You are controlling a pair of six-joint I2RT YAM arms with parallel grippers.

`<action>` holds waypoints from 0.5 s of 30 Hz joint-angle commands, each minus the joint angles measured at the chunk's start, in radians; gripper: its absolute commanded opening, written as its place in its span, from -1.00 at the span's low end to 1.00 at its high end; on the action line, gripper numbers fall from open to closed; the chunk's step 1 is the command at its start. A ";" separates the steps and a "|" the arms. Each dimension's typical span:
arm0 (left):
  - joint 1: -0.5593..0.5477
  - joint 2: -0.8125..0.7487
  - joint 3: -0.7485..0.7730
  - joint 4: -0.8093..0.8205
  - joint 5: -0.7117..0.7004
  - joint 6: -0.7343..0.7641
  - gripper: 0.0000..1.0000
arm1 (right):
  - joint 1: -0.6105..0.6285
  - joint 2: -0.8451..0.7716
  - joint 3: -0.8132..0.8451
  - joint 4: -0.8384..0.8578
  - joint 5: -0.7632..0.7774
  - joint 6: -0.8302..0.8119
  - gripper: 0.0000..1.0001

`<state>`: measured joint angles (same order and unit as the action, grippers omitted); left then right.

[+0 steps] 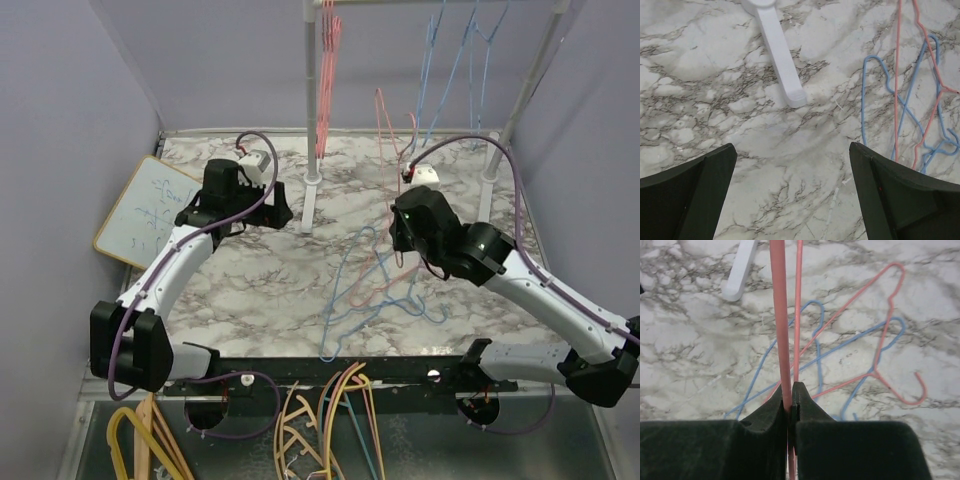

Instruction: Organize the hangers

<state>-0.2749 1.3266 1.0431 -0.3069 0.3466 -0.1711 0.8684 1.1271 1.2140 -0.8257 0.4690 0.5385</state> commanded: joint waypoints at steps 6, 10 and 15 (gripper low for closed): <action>0.134 -0.090 -0.066 0.053 0.048 -0.004 0.97 | -0.027 0.286 0.448 -0.115 0.282 -0.243 -0.98; 0.147 -0.112 -0.079 0.071 0.066 -0.015 0.95 | -0.137 0.367 0.571 -0.039 0.187 -0.338 -0.98; 0.154 -0.130 -0.077 0.077 0.066 -0.014 0.95 | -0.248 0.435 0.693 -0.031 0.138 -0.380 -0.98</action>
<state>-0.1307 1.2339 0.9653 -0.2691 0.3782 -0.1780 0.6991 1.5299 1.8065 -0.8948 0.6476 0.2356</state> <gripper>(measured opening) 0.978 0.034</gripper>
